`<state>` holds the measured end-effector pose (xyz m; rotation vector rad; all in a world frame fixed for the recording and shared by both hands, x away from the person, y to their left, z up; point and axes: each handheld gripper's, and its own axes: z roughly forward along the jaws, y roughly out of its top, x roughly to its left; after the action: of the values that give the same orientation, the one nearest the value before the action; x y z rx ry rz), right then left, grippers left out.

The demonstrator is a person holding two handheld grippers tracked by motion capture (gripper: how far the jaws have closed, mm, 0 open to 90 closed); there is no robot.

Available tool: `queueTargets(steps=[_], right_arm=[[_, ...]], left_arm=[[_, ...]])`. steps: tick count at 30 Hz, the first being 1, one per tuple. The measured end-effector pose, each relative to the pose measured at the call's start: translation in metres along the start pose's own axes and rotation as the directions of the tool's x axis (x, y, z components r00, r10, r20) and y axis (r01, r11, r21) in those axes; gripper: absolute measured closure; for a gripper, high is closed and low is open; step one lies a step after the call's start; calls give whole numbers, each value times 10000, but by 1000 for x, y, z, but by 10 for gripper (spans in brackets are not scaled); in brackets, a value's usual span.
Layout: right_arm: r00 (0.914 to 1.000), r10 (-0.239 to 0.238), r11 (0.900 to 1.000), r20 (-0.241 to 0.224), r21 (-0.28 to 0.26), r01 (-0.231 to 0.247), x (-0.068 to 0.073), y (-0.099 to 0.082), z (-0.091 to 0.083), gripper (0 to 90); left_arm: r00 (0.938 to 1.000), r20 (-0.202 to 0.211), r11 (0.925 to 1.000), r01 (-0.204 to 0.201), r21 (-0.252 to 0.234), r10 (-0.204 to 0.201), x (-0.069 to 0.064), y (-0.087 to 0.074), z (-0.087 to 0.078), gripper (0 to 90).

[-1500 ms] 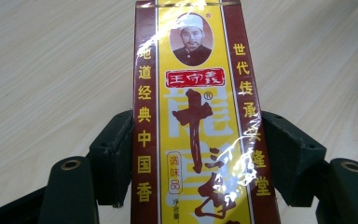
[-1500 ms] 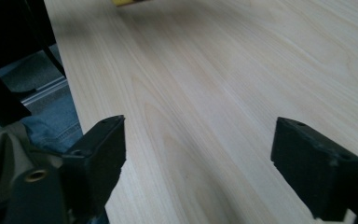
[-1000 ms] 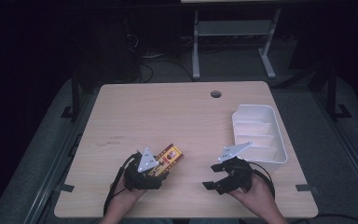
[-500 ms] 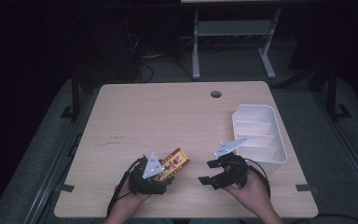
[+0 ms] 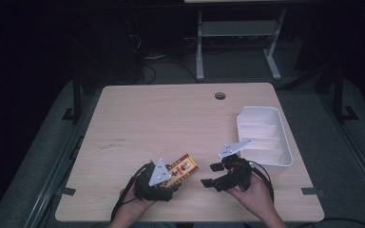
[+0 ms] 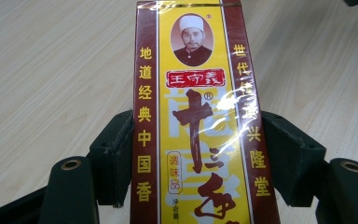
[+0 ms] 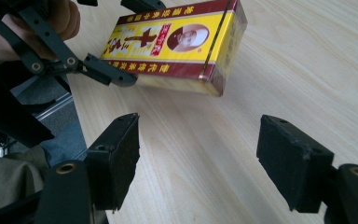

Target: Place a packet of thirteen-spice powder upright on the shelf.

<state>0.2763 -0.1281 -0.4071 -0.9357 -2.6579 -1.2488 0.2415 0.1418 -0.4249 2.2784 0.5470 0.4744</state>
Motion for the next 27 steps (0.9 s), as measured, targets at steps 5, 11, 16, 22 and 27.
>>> queueTargets(steps=[5,11,16,22,27], right_arm=[[9998,83,10000,-207,-12,-83,1,1,4,293],[9993,299,9996,-204,22,-299,0,1,8,290],[9983,462,9989,-345,30,-461,-1,1,10,285],[9969,709,9973,-345,232,-701,0,2,17,300],[9934,969,9950,-618,282,-953,0,2,20,338]], left_arm=[[9992,155,9994,-357,31,357,-6,2,3,320],[9964,418,9973,-740,-31,740,-15,4,5,321],[9923,471,9934,-1143,-77,1146,-23,6,7,321],[9856,413,9862,-1632,-288,1643,-33,10,5,322],[9831,381,9836,-1782,-291,1793,-37,11,6,321]])
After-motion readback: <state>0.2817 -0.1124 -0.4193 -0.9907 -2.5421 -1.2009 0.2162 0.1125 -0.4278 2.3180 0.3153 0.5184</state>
